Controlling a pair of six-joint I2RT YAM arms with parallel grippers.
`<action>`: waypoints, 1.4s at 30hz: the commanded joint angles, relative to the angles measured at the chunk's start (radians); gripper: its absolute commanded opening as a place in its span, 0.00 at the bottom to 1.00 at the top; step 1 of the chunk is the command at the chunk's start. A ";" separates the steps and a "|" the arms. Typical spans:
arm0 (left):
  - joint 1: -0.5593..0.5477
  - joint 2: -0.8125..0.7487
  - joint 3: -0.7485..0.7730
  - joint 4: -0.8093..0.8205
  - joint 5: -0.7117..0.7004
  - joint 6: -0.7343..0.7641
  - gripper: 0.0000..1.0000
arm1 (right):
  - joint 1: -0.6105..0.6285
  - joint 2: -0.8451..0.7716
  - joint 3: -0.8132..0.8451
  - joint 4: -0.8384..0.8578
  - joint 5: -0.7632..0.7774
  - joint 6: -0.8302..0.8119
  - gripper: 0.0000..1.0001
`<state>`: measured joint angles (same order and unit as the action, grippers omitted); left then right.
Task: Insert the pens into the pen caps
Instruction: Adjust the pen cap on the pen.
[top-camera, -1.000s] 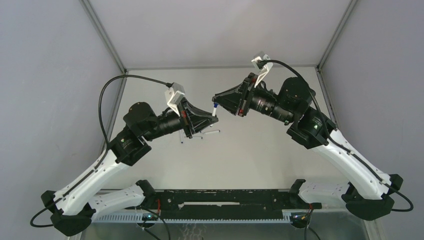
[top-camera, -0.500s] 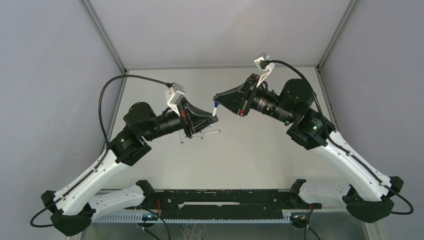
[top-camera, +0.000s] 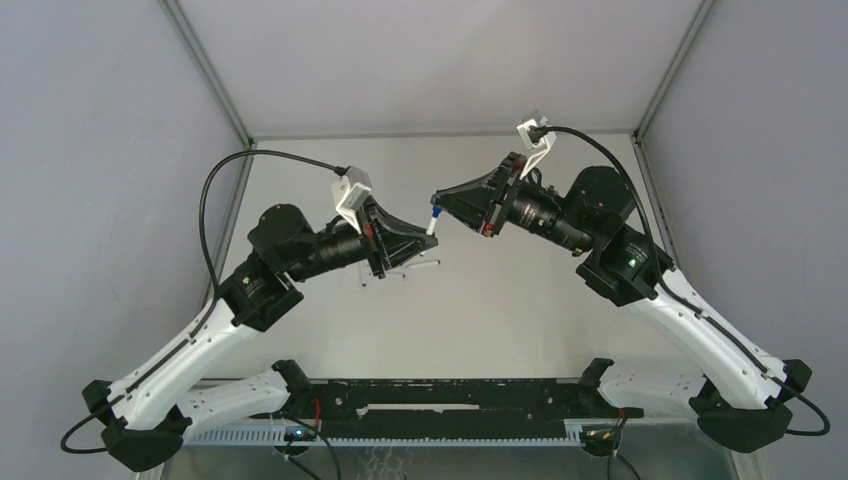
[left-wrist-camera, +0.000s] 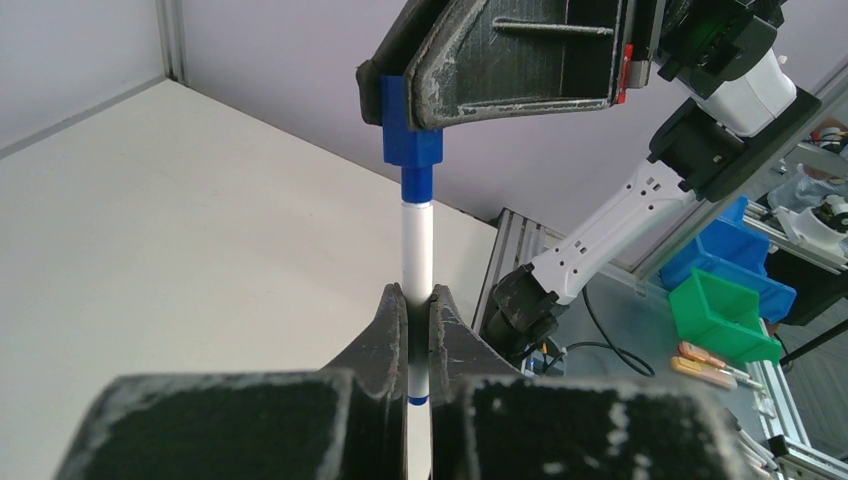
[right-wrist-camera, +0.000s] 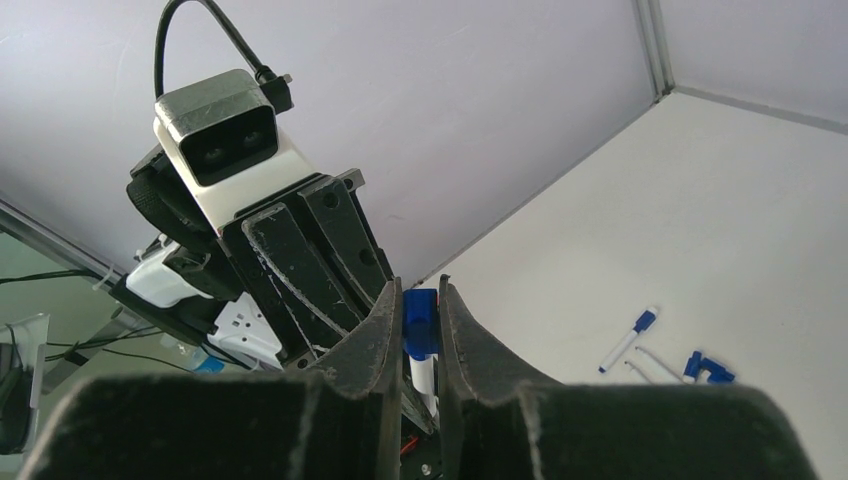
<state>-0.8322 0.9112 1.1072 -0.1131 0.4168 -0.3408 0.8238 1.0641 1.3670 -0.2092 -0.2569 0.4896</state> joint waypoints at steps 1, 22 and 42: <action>-0.004 -0.007 0.040 0.059 0.036 -0.010 0.00 | -0.018 -0.024 0.003 0.059 0.052 0.012 0.09; -0.005 -0.027 0.000 0.163 0.162 -0.025 0.00 | -0.019 -0.044 -0.089 0.310 -0.235 -0.038 0.07; -0.005 -0.035 0.017 0.097 0.037 -0.002 0.00 | 0.023 -0.048 -0.089 0.214 0.000 -0.091 0.00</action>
<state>-0.8322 0.8875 1.0920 0.0048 0.5404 -0.3653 0.8291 1.0248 1.2743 0.0628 -0.4328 0.4248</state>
